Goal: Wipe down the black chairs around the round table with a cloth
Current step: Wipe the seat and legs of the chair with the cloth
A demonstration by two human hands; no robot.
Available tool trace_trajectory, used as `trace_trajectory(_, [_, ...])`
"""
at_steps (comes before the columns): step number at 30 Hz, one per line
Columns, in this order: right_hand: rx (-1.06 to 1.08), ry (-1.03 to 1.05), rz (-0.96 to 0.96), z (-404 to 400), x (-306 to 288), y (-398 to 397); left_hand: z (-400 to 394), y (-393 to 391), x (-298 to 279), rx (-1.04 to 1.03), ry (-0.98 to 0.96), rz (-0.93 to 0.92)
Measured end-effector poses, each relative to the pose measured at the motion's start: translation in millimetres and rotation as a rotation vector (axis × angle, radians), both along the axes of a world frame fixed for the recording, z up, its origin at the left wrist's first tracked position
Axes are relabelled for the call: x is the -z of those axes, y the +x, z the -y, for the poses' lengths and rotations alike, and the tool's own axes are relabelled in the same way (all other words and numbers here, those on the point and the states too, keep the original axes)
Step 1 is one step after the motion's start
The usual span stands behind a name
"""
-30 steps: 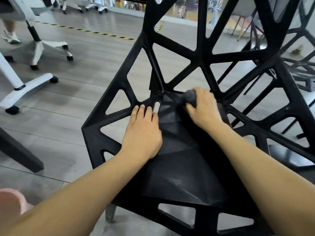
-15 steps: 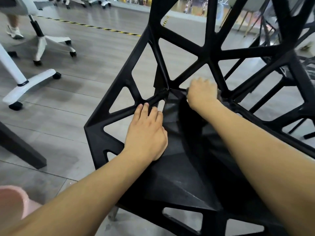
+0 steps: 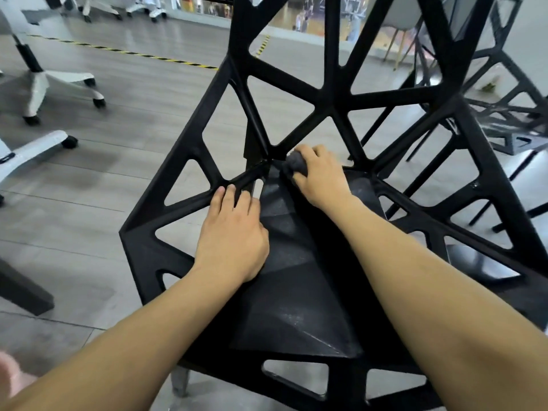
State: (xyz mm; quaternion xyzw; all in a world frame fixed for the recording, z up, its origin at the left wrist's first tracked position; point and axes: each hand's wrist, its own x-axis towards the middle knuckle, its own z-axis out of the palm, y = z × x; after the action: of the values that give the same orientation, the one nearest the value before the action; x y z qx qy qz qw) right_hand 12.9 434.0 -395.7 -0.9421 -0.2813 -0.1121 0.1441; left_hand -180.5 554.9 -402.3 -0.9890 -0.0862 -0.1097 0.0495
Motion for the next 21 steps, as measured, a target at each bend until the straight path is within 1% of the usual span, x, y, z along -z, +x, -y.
trace_trajectory(2, [0.165, -0.081, 0.103, 19, 2, 6, -1, 0, 1, -0.003, -0.002, 0.007])
trace_trajectory(4, [0.337, -0.171, 0.159, 40, -3, 11, -1, 0, 2, -0.003, -0.012, 0.006])
trace_trajectory(7, [0.408, -0.349, 0.144, 42, -10, 15, -2, 0, 2, 0.001, -0.022, 0.022])
trace_trajectory(9, [0.431, -0.419, 0.137, 30, -13, 15, -2, -1, 2, 0.008, -0.03, 0.026])
trace_trajectory(12, [0.45, -0.414, 0.203, 34, -8, 13, -3, 0, 3, 0.002, -0.033, 0.038])
trace_trajectory(15, [0.498, -0.332, 0.333, 69, 2, 4, -3, 4, 4, -0.004, -0.026, 0.054])
trace_trajectory(17, [0.493, -0.287, 0.274, 87, -3, 7, -3, 5, 5, -0.007, -0.012, 0.052])
trace_trajectory(21, [0.339, -0.221, -0.004, 92, -21, 4, -4, 4, 5, -0.003, 0.006, 0.014])
